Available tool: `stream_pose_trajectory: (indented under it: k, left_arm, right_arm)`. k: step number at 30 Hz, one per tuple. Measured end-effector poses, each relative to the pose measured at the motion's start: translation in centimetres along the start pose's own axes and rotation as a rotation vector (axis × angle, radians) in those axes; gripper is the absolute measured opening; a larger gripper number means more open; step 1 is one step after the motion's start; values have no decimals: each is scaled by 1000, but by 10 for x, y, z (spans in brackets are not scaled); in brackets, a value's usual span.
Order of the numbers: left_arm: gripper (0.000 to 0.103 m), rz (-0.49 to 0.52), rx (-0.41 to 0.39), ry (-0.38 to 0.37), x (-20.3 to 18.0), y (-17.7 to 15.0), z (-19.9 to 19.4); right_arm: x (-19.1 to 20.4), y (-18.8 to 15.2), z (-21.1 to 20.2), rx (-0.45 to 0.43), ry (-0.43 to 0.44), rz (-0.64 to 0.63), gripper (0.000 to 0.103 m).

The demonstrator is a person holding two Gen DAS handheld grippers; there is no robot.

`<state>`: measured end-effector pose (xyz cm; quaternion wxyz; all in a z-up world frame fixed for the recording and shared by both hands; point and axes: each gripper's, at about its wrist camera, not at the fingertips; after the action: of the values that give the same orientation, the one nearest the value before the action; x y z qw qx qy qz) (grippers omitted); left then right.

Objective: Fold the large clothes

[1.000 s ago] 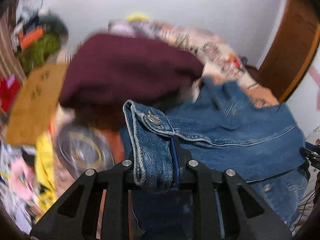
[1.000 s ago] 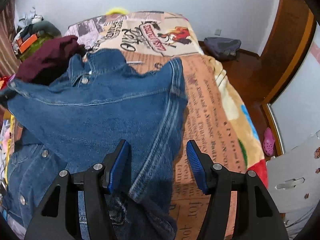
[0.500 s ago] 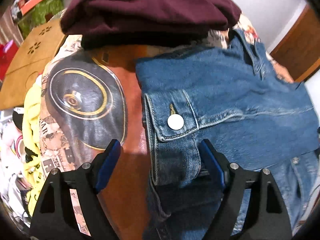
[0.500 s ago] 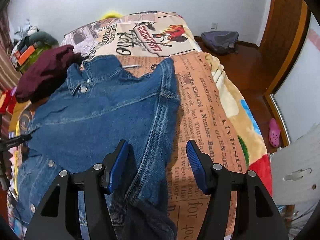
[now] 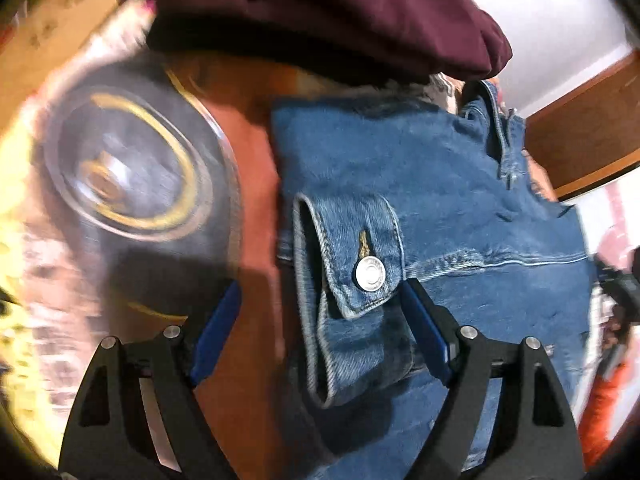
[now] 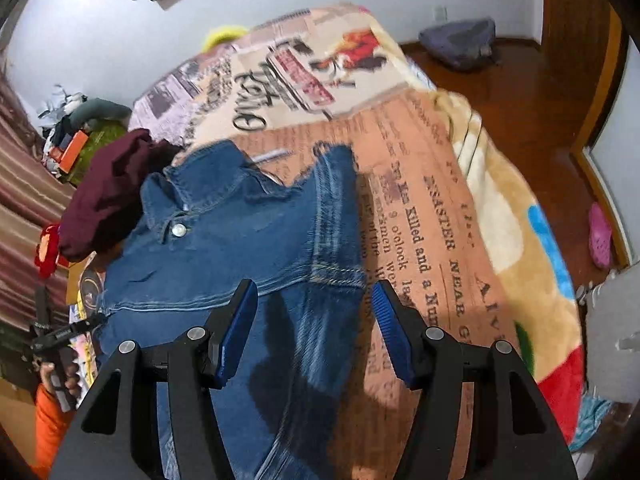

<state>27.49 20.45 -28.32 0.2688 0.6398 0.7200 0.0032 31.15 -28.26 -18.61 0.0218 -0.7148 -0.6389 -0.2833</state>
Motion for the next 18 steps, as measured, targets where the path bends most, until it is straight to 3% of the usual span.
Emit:
stream_pose_trajectory:
  k: [1,4,6,8,9,11,18]
  left_arm:
    - [81,-20,-7,-32,2,0,5]
    - [81,-5,-49,-28,-5,5,9]
    - [75,19,-67,-28,-13,11,12]
    - [63,25,-85,-9,-19,19,15]
    - [59,28,-92,2,-22,24,15]
    - [41,54,-112,27,-27,32,10]
    - [38,148,-134,116,-50,56,-2]
  right_arm:
    - [-2,2,7,19,2,6,52]
    - [-6,6,21,52,57,23,49]
    - [-6,9,28,54,89,23,39]
    - [-7,13,32,70,123,40,23]
    - [-8,16,34,85,156,62,21]
    - [-2,19,31,73,145,44,19]
    - [29,39,9,-46,94,-64,17]
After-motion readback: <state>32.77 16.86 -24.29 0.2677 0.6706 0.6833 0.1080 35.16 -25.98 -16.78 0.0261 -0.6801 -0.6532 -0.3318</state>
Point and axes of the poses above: each gripper's, at about its wrist camera, not at the fingertips, and z roughly the way its jaws point, x to its left, y to its top, and after that the axes turned 11 degrees about z, right-handed
